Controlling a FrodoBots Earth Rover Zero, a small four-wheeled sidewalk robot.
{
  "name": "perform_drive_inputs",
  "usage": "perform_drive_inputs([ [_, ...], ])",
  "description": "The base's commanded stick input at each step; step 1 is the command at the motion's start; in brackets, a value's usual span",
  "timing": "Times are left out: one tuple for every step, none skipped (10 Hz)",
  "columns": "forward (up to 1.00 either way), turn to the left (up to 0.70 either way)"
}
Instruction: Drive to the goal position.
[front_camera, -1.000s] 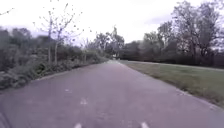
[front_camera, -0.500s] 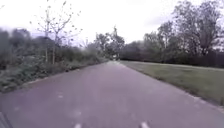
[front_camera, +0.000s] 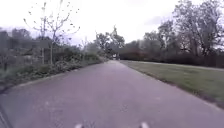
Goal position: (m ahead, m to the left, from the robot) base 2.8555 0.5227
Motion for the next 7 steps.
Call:
perform_drive_inputs([
  [0.70, 0.00],
  [0.70, 0.00],
  [0.70, 0.00],
  [0.70, 0.00],
  [0.70, 0.00],
  [0.70, 0.00],
  [0.70, 0.00],
])
